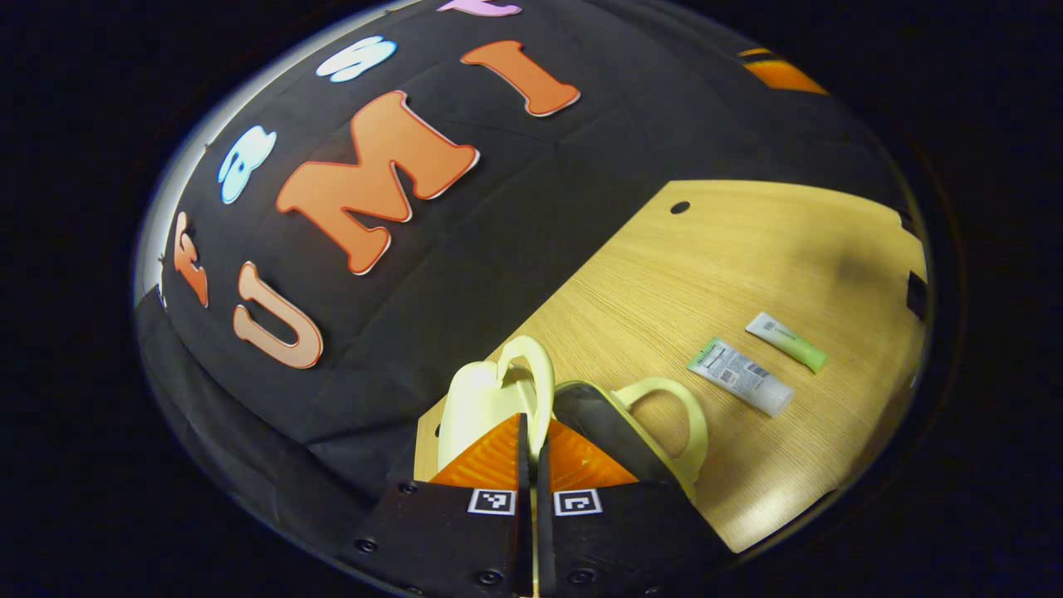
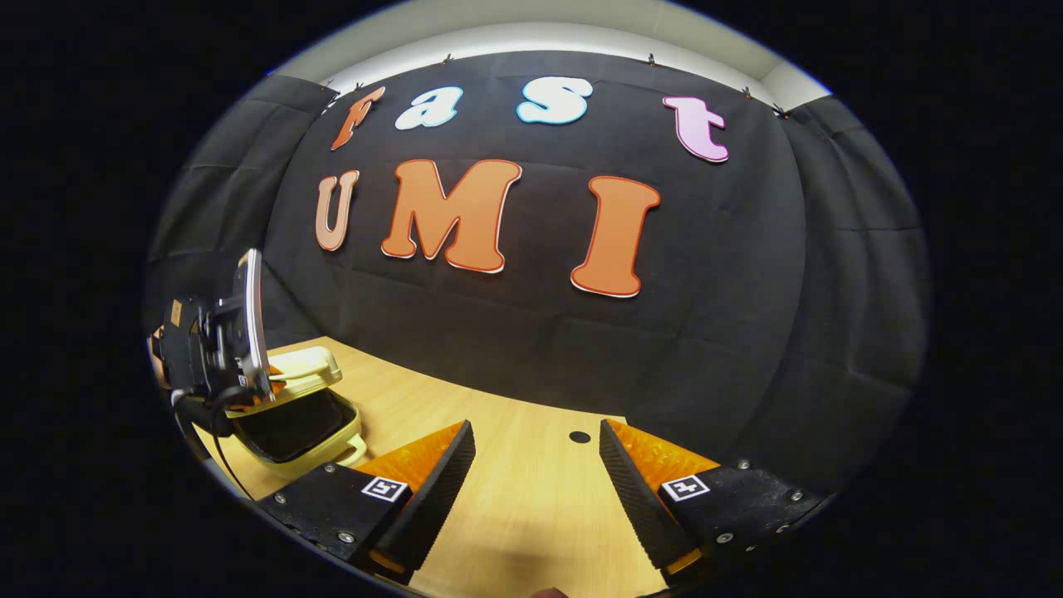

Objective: First open the suitcase, pack the skin care products into it, and then close the suitcase.

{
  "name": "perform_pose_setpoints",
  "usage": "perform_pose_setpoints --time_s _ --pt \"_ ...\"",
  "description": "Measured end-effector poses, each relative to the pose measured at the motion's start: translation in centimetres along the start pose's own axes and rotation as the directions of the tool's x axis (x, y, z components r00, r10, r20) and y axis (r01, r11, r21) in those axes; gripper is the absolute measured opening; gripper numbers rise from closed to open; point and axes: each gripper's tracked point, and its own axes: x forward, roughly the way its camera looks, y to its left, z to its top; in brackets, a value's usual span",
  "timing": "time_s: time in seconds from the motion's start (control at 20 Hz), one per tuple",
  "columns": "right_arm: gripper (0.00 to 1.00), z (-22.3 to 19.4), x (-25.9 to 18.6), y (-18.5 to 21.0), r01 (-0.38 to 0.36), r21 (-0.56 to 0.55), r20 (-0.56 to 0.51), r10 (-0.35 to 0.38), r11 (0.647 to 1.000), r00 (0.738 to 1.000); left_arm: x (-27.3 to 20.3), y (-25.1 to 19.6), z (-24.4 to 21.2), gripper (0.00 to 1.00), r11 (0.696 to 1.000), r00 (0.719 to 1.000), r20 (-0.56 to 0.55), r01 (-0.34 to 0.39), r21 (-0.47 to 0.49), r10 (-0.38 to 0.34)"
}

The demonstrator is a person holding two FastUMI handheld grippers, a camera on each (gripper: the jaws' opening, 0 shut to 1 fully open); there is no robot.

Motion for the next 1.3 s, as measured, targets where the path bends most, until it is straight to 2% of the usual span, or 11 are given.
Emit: perform_pose_setpoints --time_s 0.3,0.45,0.65,0.85,1.05,1.3 --pt "0.95 1.2 0.9 7.4 -0.049 -0.032 -0.023 0.048 0.998 0.999 -0.9 7.4 -0.5 0.02 0.99 0.996 0.077 -0.025 -0.137 0.036" --pt "0.95 1.9 0.8 11.1 -0.059 -0.034 -0.03 0.057 0.998 0.998 -1.4 12.5 -2.3 0.02 0.982 0.987 0.115 -0.095 -0.161 0.114" --pt "0.95 2.2 1.4 14.8 -0.059 -0.034 -0.04 0.058 0.998 0.998 -1.3 17.0 -5.1 0.02 0.966 0.979 0.131 -0.124 -0.226 0.156" --pt "0.95 2.3 2.5 19.7 -0.072 -0.025 -0.052 0.071 0.997 0.996 -0.6 22.7 -10.8 0.02 0.949 0.971 0.096 -0.188 -0.254 0.218" --pt "0.96 2.7 3.4 23.4 -0.086 -0.017 -0.063 0.085 0.996 0.994 0.4 26.4 -17.1 0.02 0.935 0.968 0.035 -0.231 -0.27 0.249" --pt "0.95 2.7 3.9 25.2 -0.086 -0.045 -0.086 0.082 0.995 0.993 3.0 28.7 -25.9 0.02 0.922 0.967 -0.088 -0.256 -0.289 0.24"
